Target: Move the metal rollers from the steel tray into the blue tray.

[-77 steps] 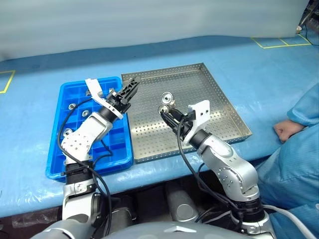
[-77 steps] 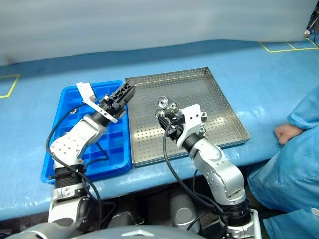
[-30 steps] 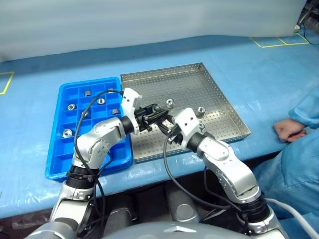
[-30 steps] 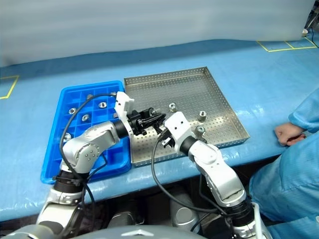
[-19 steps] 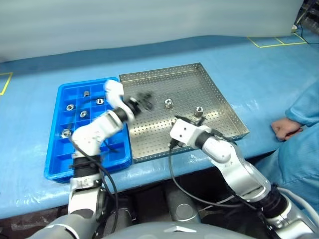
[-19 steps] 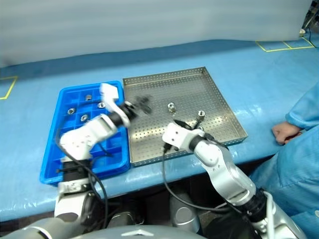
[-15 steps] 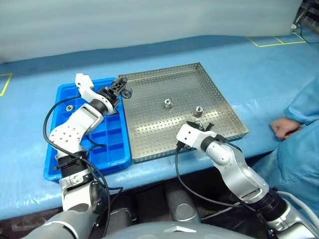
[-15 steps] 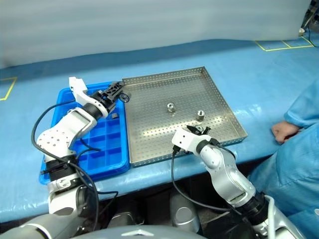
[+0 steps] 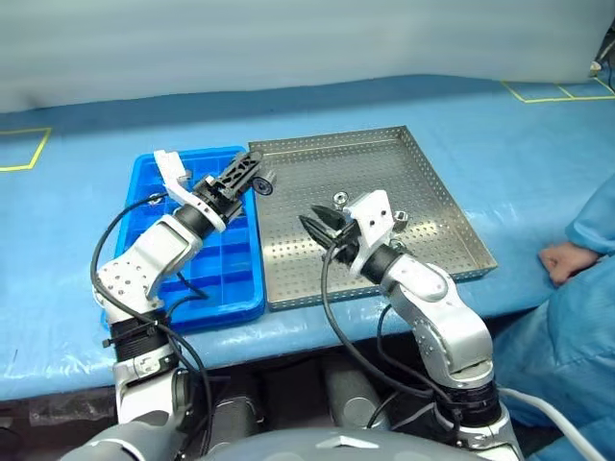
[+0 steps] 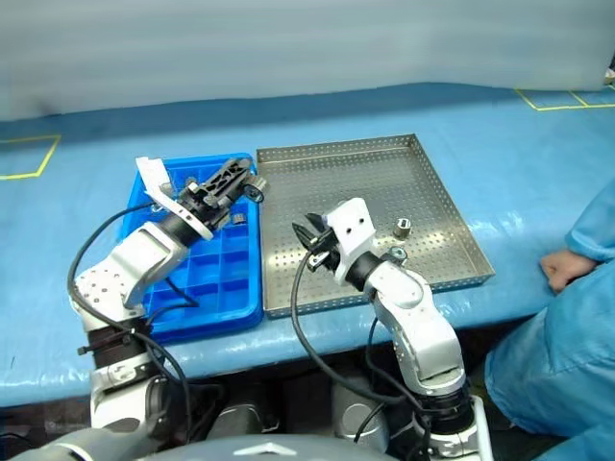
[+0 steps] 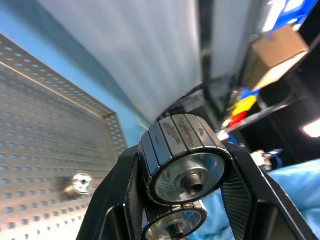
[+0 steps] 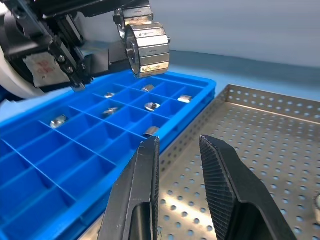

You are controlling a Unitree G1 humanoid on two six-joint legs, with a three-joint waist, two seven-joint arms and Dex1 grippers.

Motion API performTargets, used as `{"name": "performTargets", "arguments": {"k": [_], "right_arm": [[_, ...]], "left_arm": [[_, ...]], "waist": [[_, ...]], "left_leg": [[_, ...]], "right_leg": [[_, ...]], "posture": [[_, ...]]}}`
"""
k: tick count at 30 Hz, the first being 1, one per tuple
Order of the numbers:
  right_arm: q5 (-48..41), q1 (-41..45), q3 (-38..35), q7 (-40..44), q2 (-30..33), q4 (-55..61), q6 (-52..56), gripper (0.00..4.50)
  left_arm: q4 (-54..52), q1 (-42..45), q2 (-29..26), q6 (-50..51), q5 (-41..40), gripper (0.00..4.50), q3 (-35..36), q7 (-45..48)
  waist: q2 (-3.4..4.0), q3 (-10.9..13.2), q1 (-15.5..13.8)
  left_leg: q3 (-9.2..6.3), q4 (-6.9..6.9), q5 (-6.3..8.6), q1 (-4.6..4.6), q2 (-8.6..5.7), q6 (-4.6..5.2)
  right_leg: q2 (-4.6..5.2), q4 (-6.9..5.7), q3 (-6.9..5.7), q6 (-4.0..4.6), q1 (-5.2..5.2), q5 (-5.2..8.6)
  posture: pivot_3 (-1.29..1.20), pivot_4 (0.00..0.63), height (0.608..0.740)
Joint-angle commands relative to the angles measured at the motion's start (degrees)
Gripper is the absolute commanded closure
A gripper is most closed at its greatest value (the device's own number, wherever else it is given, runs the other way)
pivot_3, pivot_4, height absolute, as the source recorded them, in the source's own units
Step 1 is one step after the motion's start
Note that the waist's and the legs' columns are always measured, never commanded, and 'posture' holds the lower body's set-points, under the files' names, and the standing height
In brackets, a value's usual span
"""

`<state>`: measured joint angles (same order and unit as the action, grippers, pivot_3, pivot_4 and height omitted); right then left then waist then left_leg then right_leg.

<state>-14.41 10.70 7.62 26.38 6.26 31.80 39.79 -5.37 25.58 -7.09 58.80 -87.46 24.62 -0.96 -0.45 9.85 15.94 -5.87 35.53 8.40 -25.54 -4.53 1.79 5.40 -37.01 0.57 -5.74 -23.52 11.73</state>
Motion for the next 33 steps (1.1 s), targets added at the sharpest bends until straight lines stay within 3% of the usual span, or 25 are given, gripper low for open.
{"name": "performTargets", "arguments": {"k": [1,5,22,25,28,33], "right_arm": [[-5.89,0.59,-2.83,1.18,0.09,2.37,1.05,2.8],[-6.56,0.46,-1.65,0.95,1.34,3.15,-1.03,1.66],[-7.13,1.25,0.58,-1.41,2.35,0.9,-3.9,1.66],[-6.85,1.42,0.77,-2.25,2.67,0.25,-3.45,2.28],[-5.44,1.54,1.74,-2.64,4.24,0.52,-3.43,3.17],[12.66,4.58,11.48,-7.76,15.83,0.19,-2.13,3.2]], "left_arm": [[-0.43,-0.16,-0.47,0.63,-3.26,2.66,-2.82,1.48],[1.11,-0.54,-0.8,0.75,-2.74,2.66,-5.43,2.62],[0.76,-1.67,-1.14,0.72,-2.27,2.66,-12.08,3.93],[1.23,-1.3,-1.36,0.26,-1.95,2.66,-12.07,3.4],[1.73,-1.0,-1.65,-0.39,-1.53,2.66,-11.58,2.54],[2.09,-0.69,-2.38,-1.76,-0.01,2.66,-10.43,-0.17]], "waist": [[0.01,-0.01,-0.26],[0.04,-0.03,-0.24],[0.13,-0.07,0.25],[0.13,-0.08,0.27],[0.13,-0.08,0.26],[0.14,-0.08,0.3]], "left_leg": [[0.0,0.0,0.0,0.0,0.0,0.0],[0.03,-0.03,0.0,0.0,0.01,-0.01],[0.07,-0.14,0.0,0.0,0.02,-0.02],[0.07,-0.17,0.0,0.0,0.02,-0.02],[0.08,-0.17,0.0,0.0,0.02,-0.02],[0.13,-0.19,-0.01,0.0,0.02,-0.02]], "right_leg": [[0.0,0.01,0.0,0.07,0.0,0.03],[0.0,0.01,0.01,0.4,0.01,0.11],[0.01,0.05,0.03,0.5,0.02,0.13],[0.02,0.05,0.03,0.51,0.02,0.13],[0.02,0.05,0.04,0.51,0.02,0.14],[0.03,0.09,0.04,0.51,-0.02,0.14]], "posture": [[-0.36,0.15,0.74],[-0.36,0.15,0.74],[-0.38,0.15,0.74],[-0.38,0.15,0.74],[-0.38,0.15,0.74],[-0.38,0.15,0.74]]}}
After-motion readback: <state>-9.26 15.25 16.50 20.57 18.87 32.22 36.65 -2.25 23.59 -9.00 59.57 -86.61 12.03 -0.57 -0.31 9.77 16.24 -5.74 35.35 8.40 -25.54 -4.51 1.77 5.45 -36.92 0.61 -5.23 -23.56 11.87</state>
